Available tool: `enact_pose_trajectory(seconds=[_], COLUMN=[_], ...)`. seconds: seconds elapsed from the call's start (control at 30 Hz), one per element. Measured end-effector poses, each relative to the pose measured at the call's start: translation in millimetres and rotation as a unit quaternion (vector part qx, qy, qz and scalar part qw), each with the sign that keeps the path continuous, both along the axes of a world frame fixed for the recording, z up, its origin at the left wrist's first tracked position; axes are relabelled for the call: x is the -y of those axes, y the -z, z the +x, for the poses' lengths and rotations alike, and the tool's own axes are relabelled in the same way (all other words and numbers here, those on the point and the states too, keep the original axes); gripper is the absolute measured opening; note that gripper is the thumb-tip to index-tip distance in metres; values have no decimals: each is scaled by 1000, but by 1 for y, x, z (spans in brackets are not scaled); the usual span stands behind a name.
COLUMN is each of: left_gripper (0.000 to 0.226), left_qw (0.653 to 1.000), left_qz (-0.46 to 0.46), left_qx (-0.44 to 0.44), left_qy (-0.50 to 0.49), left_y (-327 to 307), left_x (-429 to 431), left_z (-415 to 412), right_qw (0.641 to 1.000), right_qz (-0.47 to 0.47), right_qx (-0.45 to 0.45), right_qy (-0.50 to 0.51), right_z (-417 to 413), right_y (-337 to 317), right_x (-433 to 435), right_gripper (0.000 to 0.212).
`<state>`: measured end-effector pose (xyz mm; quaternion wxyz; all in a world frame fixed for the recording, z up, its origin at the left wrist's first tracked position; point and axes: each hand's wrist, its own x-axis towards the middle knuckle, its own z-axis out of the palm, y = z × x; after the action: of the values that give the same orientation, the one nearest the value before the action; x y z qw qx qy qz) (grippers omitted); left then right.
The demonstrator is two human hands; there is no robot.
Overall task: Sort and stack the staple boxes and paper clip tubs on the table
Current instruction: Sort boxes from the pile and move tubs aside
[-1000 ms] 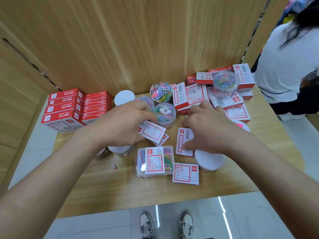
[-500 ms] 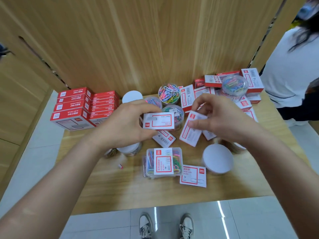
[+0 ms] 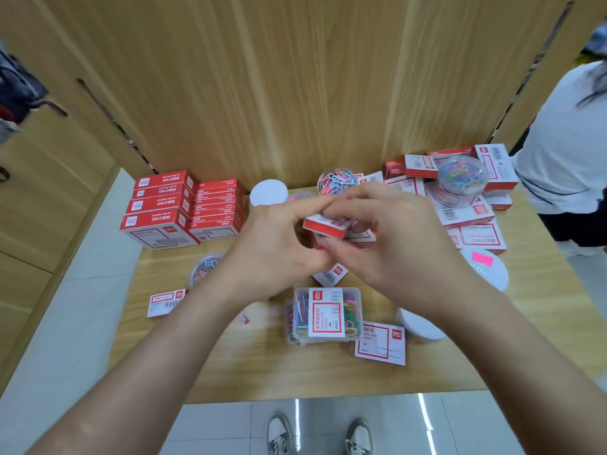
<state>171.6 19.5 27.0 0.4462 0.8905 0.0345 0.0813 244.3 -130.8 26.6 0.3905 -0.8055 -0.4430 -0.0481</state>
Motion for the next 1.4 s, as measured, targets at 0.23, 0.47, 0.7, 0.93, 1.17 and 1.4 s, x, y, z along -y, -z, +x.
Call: enact_pose_trajectory(seconds=[0.23,0.47,0.7,0.93,1.17,1.4], left_gripper=[58,83,74,90,98,92], left_qw=[986,977,994,999,984,965], left_qz=[-163,-203,-100,16,142,249], left_qx=[4,-60,-34,-40,-76,-58], left_qy=[-40,41,-11,-27,71,57], left_y=[5,1,-1,-10,-23,-29], left_x=[-5,-7,-11,-15,-17,-24], left_z=[-6,-11,-11,-5,-9,-24], right_qw=[979,881,894,880,856,842], right_qz=[51,117,128,139,126,79], right_qx=[-197,-455,-427,-449,-497,-516], right_qy=[-17,-62,-38,-74,-61,-136], right_z=[9,20,21,20,27,29], right_y=[-7,1,4,1,1,-5], right_x=[8,10,8,3,0,-8], right_gripper=[42,51,39,37,37,32])
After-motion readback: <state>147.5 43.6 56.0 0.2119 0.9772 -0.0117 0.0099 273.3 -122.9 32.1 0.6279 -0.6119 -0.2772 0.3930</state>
